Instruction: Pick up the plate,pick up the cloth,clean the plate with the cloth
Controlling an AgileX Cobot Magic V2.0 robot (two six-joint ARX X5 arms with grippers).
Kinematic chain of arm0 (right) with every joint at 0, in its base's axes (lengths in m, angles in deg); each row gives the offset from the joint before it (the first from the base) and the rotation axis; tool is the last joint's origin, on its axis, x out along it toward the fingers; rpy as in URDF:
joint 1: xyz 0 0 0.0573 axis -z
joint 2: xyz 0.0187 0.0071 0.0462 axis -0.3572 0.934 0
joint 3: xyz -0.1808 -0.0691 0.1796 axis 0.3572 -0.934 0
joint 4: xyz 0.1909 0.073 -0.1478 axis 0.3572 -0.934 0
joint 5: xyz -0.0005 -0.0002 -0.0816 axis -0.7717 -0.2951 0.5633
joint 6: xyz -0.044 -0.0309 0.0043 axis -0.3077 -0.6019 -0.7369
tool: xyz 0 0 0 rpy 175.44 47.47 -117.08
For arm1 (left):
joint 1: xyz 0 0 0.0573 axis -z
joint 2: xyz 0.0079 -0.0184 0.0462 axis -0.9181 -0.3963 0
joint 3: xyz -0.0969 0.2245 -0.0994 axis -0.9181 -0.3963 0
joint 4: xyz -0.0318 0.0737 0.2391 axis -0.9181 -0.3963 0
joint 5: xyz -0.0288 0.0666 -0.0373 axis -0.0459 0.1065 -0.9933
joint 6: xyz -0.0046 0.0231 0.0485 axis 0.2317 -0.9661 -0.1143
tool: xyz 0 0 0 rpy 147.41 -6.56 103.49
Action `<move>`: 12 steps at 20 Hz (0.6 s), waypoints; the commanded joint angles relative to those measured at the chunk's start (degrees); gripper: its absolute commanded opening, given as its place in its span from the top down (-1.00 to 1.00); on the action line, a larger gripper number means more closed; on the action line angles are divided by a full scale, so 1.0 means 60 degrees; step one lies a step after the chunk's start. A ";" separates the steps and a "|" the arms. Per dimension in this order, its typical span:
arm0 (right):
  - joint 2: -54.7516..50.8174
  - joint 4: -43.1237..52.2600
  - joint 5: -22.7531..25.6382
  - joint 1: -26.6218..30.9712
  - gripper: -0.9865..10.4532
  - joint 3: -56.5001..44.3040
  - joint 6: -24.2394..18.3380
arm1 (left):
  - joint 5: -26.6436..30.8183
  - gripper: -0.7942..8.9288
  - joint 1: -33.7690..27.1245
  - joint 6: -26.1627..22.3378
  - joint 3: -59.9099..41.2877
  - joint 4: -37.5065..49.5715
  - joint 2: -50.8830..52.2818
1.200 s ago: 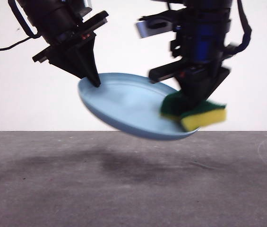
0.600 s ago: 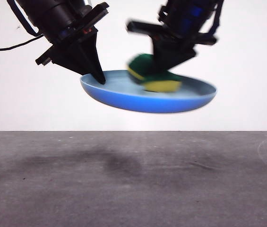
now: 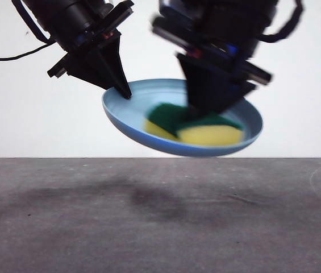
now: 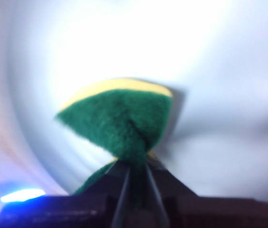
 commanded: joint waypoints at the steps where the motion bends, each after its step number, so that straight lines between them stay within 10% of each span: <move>1: -0.0208 -0.0015 0.2280 0.0025 0.85 -0.0062 -0.0080 | -0.0259 0.85 0.0025 0.0135 -0.0011 0.0076 0.0000; 6: -0.0707 0.1639 0.4142 0.0036 0.85 -0.0058 -0.0087 | -0.0310 0.85 0.0076 0.0131 -0.0011 -0.0084 -0.0004; 12: -0.0827 0.4135 0.2776 0.0127 0.85 -0.0058 -0.0040 | -0.0321 0.85 0.0080 0.0131 -0.0011 -0.0222 0.0000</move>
